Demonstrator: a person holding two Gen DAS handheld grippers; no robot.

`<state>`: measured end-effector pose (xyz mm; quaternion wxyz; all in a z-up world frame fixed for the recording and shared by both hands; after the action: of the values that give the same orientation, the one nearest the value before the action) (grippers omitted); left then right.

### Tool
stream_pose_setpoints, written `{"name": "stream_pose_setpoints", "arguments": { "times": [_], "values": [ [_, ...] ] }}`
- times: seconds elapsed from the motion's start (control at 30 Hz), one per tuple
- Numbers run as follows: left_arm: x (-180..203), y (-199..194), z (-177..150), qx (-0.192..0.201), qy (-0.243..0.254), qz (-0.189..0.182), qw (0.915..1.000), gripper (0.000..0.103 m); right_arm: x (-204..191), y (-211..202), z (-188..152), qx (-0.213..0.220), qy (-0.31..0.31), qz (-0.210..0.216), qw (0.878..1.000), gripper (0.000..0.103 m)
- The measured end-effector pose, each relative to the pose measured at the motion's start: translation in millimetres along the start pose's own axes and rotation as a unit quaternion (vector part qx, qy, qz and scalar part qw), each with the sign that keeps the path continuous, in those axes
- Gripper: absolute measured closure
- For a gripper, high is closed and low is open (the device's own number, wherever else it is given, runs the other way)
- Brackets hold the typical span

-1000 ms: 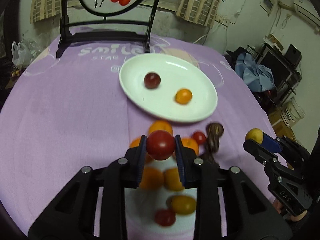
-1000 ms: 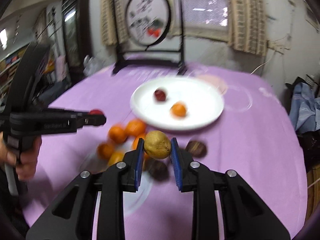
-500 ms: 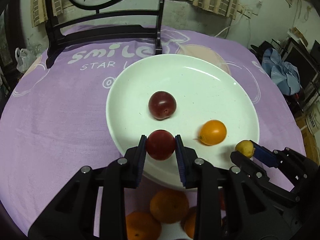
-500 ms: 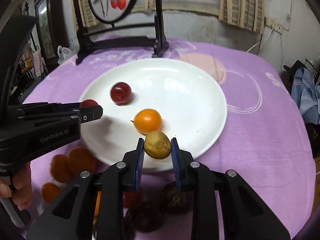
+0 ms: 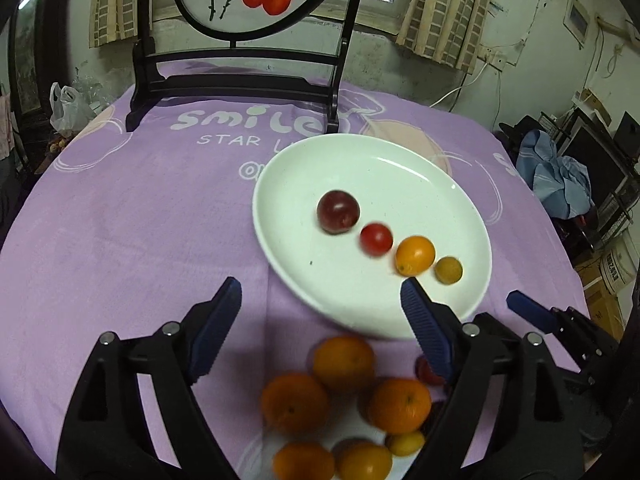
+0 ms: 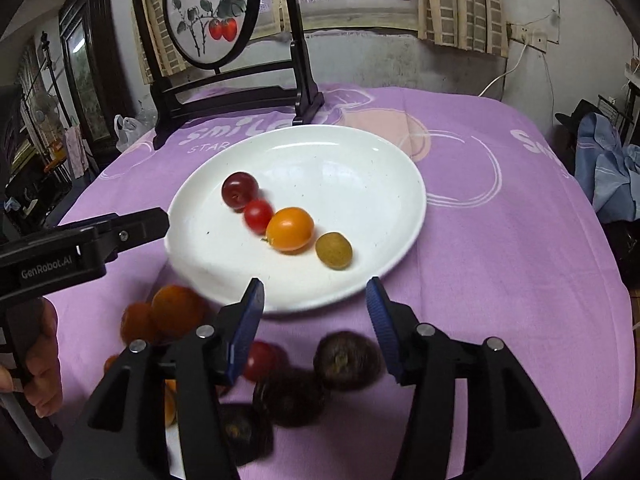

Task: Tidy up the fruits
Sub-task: 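Lower the yellow fruit onto the plate with the right gripper while the left gripper drops the tomato there, then grasp the olive-green citrus with the right gripper while the left gripper grasps a red cherry tomato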

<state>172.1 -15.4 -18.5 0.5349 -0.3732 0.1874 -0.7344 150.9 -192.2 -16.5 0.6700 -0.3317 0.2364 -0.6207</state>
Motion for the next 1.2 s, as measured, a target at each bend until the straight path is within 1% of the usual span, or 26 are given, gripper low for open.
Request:
{"name": "stream_pose_setpoints", "arguments": {
  "times": [0.1,0.23,0.33,0.43,0.5,0.67,0.73,0.77,0.8,0.87,0.97,1.03,1.13,1.2],
  "values": [
    [0.7,-16.7,-17.0,0.002,0.008,0.002,1.0,0.016,0.6,-14.5,-16.2,-0.001,-0.005,0.003,1.0,0.048],
    [-0.9,-33.2,-42.6,-0.009,0.021,0.007,0.9997,0.014,-6.8,-32.3,-40.0,-0.006,-0.027,0.012,1.0,0.048],
    [-5.7,-45.3,-58.0,-0.011,0.024,0.01,0.9996,0.014,-21.0,-50.5,-61.1,-0.005,-0.056,0.032,0.998,0.048],
    [-12.3,-56.1,-68.0,-0.005,0.023,0.016,0.9996,0.01,-40.6,-67.0,-81.9,-0.007,-0.09,0.057,0.994,0.048],
    [-16.7,-60.2,-73.2,-0.005,0.02,0.016,0.9996,0.01,-55.2,-74.3,-93.1,-0.012,-0.112,0.074,0.991,0.048],
    [-31.5,-63.6,-87.3,-0.021,0.009,0.019,0.9996,0.01,-92.2,-72.8,-113.2,-0.021,-0.182,0.061,0.981,0.049],
    [-35.5,-65.5,-89.6,-0.023,0.009,0.02,0.9995,0.01,-101.4,-67.7,-115.6,-0.026,-0.193,0.06,0.979,0.052],
    [-38.0,-67.7,-91.5,-0.021,0.009,0.021,0.9995,0.01,-108.5,-65.1,-115.5,-0.027,-0.201,0.065,0.977,0.056],
    [-40.1,-69.6,-92.8,-0.02,0.009,0.023,0.9995,0.01,-113.3,-63.7,-115.0,-0.027,-0.206,0.067,0.976,0.058],
    [-45.6,-73.0,-97.0,-0.021,0.008,0.027,0.9994,0.01,-124.6,-58.9,-113.5,-0.021,-0.224,0.063,0.972,0.064],
    [-49.3,-76.6,-105.4,-0.03,0.012,0.023,0.9992,0.01,-133.9,-54.6,-108.9,-0.01,-0.231,0.06,0.971,0.065],
    [-49.3,-79.5,-109.8,-0.033,0.019,0.023,0.999,0.01,-135.4,-53.0,-105.6,-0.011,-0.219,0.074,0.973,0.067],
    [-45.8,-84.3,-114.5,-0.035,0.028,0.019,0.9988,0.01,-129.5,-52.5,-103.3,-0.02,-0.202,0.09,0.975,0.067],
    [-40.5,-86.1,-117.6,-0.039,0.031,0.01,0.9987,0.01,-118.9,-55.9,-102.8,-0.02,-0.187,0.09,0.978,0.067]
  ]
}}
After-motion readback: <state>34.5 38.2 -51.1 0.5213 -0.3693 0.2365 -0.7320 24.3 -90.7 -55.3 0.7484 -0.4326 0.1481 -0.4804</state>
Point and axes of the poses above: each gripper's, at about its wrist camera, not at the fingertips, and y roughly the way its jaws point, x to its right, z to its top, the point moved 6 cm from there along y, roughly the way its jaws point, and after that the axes turned 15 degrees about -z, right-handed, at the moved point
